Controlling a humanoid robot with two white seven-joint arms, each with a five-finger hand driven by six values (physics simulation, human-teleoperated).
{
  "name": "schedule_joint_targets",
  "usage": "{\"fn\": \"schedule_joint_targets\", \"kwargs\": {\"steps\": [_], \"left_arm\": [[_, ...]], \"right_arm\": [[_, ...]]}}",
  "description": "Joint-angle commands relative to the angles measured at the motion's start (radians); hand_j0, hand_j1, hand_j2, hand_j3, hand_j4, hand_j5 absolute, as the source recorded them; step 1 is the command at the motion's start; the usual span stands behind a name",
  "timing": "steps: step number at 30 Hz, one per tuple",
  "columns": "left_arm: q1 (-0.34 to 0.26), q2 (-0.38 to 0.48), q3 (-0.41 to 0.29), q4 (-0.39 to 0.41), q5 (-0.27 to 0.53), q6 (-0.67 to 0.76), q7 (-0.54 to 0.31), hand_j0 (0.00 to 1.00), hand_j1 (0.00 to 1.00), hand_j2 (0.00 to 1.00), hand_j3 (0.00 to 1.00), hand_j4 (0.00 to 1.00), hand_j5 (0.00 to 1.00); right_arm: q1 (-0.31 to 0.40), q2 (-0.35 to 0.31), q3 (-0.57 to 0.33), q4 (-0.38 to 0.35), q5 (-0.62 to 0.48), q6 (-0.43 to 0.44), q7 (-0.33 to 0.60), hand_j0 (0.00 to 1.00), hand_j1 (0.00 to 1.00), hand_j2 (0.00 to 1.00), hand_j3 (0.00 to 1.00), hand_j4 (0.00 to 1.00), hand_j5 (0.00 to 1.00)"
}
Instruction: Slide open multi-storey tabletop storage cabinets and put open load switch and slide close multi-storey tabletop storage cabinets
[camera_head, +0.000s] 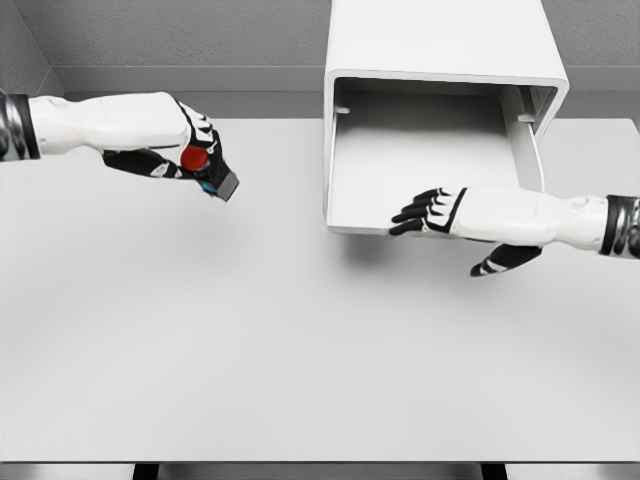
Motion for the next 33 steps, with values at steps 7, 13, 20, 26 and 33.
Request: {"fn": "schedule_joint_targets", "kwargs": {"steps": [7, 13, 20, 26, 33], "left_arm": [[-0.025, -0.003, 0.001, -0.037, 0.013, 0.002, 0.0, 0.45, 0.45, 0.45, 0.45, 0.45, 0.45], [-0.067, -0.011, 0.001, -0.045, 0.013, 0.002, 0.002, 0.45, 0.45, 0.45, 0.45, 0.45, 0.45], [-0.1, -0.069, 0.0, -0.04, 0.009, 0.002, 0.0, 0.45, 0.45, 0.45, 0.45, 0.45, 0.45], [-0.114, -0.121, 0.0, -0.034, -0.002, 0.002, -0.001, 0.45, 0.45, 0.45, 0.45, 0.45, 0.45], [-0.144, -0.152, -0.003, -0.034, -0.002, 0.002, -0.001, 0.45, 0.45, 0.45, 0.45, 0.45, 0.45]], "right_arm": [[0.0, -0.025, -0.05, -0.001, -0.04, 0.002, -0.021, 1.0, 1.0, 1.0, 1.0, 1.0, 1.0], [0.002, -0.038, -0.056, 0.0, -0.039, 0.002, -0.025, 1.0, 1.0, 1.0, 1.0, 1.0, 1.0], [0.011, -0.058, -0.054, -0.003, -0.039, 0.002, -0.026, 1.0, 1.0, 1.0, 1.0, 1.0, 1.0], [0.015, -0.108, -0.054, -0.004, -0.039, 0.002, -0.074, 1.0, 1.0, 1.0, 1.0, 1.0, 1.0], [0.023, -0.1, -0.043, -0.007, -0.039, 0.002, -0.075, 1.0, 1.0, 1.0, 1.0, 1.0, 1.0]]}}
